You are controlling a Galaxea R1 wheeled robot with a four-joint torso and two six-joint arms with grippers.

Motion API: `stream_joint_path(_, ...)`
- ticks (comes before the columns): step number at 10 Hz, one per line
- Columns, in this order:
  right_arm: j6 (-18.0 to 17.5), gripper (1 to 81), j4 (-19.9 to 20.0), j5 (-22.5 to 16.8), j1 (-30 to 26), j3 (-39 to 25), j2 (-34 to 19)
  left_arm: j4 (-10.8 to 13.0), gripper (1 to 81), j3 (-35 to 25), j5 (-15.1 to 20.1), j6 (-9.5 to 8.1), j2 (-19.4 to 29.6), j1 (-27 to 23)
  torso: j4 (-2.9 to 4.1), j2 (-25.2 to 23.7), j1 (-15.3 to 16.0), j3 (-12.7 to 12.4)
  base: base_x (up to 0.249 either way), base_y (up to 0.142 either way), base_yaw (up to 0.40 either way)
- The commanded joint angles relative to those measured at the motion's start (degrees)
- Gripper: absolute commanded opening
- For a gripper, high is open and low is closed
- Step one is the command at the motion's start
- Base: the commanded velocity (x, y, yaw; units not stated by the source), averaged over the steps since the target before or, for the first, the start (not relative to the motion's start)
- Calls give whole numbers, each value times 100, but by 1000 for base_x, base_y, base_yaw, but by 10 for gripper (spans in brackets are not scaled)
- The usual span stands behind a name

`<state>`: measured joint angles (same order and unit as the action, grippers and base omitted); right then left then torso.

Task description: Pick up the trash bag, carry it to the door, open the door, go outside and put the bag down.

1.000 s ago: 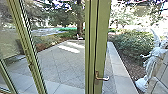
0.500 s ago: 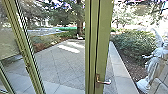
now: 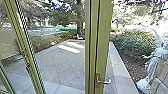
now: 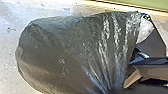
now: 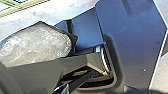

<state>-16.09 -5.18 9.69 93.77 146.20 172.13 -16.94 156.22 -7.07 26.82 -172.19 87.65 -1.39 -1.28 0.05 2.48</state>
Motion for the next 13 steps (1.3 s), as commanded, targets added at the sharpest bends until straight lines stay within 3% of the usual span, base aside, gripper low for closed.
stream_joint_path(1,45,811,-80,-292,-73,-1068,-598,-37,10,14,329,-19,35,-270,0,0,0,0,0,0,0)
stream_joint_path(4,62,811,-115,-240,-29,-2469,-1457,-37,10,14,338,-28,35,-270,0,0,-2,0,0,0,0)
stream_joint_path(13,80,811,-132,-231,-213,-5059,-3560,-28,10,14,452,-36,9,-270,0,0,-2,0,0,0,0)
